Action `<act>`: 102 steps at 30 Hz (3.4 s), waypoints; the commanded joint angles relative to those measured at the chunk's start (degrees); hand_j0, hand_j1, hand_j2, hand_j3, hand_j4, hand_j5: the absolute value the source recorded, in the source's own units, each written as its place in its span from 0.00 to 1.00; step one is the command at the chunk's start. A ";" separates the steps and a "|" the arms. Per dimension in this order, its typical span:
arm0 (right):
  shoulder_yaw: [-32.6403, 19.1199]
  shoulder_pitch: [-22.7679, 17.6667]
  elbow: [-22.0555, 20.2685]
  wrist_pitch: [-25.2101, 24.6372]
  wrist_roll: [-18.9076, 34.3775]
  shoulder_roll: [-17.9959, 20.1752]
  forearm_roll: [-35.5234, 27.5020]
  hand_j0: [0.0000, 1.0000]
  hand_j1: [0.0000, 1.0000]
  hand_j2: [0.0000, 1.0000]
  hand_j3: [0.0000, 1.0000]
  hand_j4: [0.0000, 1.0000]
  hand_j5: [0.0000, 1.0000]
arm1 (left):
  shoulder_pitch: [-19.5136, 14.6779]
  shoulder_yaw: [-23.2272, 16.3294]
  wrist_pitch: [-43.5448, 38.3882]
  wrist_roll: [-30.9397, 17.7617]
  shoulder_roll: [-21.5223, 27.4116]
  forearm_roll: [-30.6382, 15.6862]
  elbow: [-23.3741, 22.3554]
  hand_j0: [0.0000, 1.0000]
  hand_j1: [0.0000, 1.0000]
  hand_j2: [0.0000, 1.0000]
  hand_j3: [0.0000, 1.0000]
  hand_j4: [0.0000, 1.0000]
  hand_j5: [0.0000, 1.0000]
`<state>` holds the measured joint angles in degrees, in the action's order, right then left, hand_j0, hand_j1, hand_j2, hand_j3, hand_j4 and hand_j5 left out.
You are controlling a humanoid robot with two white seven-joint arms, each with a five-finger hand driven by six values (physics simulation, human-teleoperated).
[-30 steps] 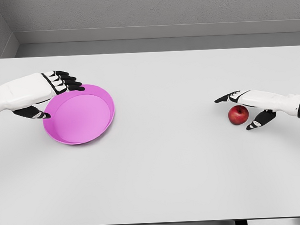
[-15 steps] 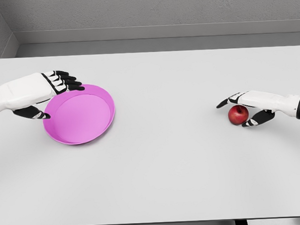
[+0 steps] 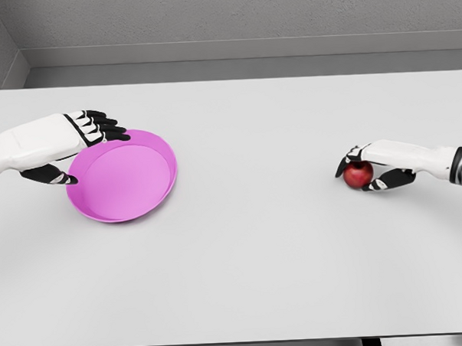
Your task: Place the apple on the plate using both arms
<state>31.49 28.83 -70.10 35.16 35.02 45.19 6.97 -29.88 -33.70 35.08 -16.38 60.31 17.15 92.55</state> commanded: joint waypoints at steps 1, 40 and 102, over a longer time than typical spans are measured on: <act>-0.03 0.09 -0.04 -0.16 -0.02 -0.01 -0.47 0.54 0.54 0.54 0.54 0.54 0.54 | 0.00 0.03 -0.08 0.03 0.07 -0.36 0.00 1.00 1.00 1.00 1.00 1.00 1.00; 6.57 7.82 -14.72 -0.16 -0.02 -11.52 -2.31 1.00 1.00 1.00 1.00 1.00 1.00 | 0.09 0.03 -0.08 0.03 0.07 -0.36 -0.09 1.00 1.00 1.00 1.00 1.00 1.00; -21.65 -3.78 -7.60 -0.16 -0.02 -2.38 -2.31 1.00 1.00 1.00 1.00 1.00 1.00 | -16.79 -28.62 -9.42 -4.89 -21.11 1.66 -2.02 1.00 1.00 1.00 1.00 1.00 1.00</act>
<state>9.91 25.05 -77.65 35.17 35.03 42.71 5.08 -46.67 -62.31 27.41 -21.33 39.23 19.10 90.50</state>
